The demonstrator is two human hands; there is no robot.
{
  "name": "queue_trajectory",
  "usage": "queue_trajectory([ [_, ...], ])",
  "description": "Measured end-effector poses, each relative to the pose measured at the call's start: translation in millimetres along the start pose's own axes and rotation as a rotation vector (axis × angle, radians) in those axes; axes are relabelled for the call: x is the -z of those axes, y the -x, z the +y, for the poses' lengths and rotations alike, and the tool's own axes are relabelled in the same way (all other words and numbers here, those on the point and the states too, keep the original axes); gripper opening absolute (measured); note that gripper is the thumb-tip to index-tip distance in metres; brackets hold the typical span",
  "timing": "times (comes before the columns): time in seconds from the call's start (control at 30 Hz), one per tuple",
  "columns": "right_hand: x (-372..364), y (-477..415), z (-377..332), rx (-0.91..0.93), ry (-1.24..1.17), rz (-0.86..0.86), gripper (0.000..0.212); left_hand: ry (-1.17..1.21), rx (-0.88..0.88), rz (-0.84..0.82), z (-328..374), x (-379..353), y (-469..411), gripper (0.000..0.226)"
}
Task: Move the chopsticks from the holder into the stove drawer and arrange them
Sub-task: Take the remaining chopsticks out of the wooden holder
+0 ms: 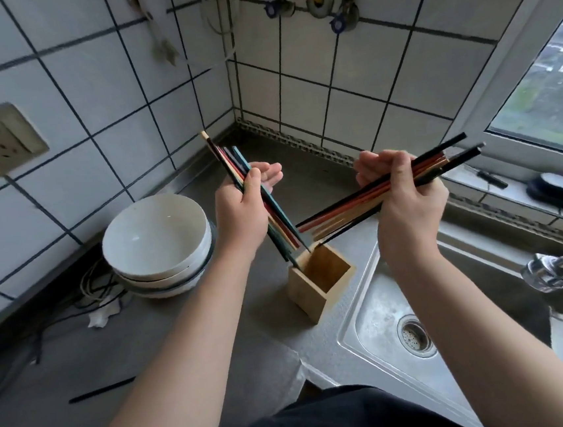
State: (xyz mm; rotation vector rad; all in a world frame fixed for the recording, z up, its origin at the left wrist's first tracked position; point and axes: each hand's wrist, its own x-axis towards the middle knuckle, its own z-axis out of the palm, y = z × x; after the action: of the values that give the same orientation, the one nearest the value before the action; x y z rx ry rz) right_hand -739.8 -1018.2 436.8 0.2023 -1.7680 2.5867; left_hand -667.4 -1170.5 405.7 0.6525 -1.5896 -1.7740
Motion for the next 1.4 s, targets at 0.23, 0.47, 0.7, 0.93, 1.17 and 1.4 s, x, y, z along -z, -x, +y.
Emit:
queue_trajectory([
  [0.23,-41,29,6,-0.059,-0.018,-0.184,0.023,0.013,-0.101,0.186,23,68,12,0.025],
  [0.47,-77,69,45,-0.194,0.052,-0.329,0.026,-0.375,-0.021,0.280,15,149,32,0.027],
  [0.7,-90,111,102,-0.384,0.178,-0.398,0.026,-1.122,0.227,-0.005,-47,209,58,0.025],
  [0.93,-82,120,148,-0.476,0.312,-0.381,0.030,-1.305,0.386,-0.339,-122,246,81,0.023],
  [1.17,-70,110,165,-0.548,0.377,-0.258,0.030,-1.416,0.416,-0.476,-160,256,79,0.017],
  [1.4,-68,110,162,-0.589,0.327,-0.213,0.026,-1.419,0.443,-0.574,-164,250,69,0.011],
])
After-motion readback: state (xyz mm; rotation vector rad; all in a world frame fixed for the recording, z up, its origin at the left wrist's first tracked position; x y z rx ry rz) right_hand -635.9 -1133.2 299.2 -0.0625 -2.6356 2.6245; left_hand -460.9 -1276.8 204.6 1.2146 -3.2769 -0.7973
